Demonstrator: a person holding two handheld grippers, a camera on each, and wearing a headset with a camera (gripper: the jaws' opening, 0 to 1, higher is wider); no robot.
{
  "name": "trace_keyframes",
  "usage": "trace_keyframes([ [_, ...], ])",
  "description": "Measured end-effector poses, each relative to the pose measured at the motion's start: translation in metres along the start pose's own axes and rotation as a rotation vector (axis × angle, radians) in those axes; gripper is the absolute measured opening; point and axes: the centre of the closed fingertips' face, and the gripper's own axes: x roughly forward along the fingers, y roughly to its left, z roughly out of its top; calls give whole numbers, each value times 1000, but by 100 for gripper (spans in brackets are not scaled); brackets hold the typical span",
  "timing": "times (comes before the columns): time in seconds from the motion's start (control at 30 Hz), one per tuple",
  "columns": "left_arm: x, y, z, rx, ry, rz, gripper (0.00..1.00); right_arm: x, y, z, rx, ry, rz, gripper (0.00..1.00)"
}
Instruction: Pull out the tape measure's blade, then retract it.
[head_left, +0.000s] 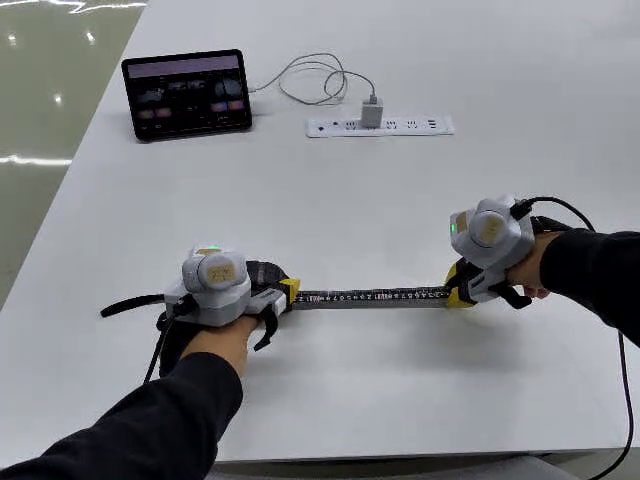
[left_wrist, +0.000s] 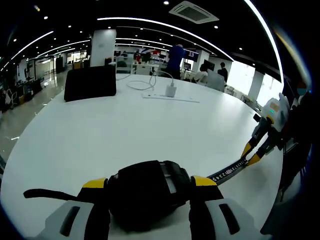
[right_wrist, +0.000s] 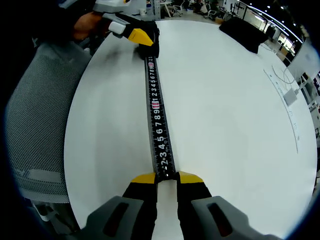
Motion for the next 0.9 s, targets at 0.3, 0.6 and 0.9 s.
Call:
trace_keyframes([
  [0.3,1,0,0,1,2,-3,60,1,1,3,5,1,-3,10],
  [0.6,1,0,0,0,1,-15,60,3,-1,6,13,-7,-3,10],
  [0.9,0,0,0,0,5,-24,59,4,-1,10,-21,-21,-3,10],
])
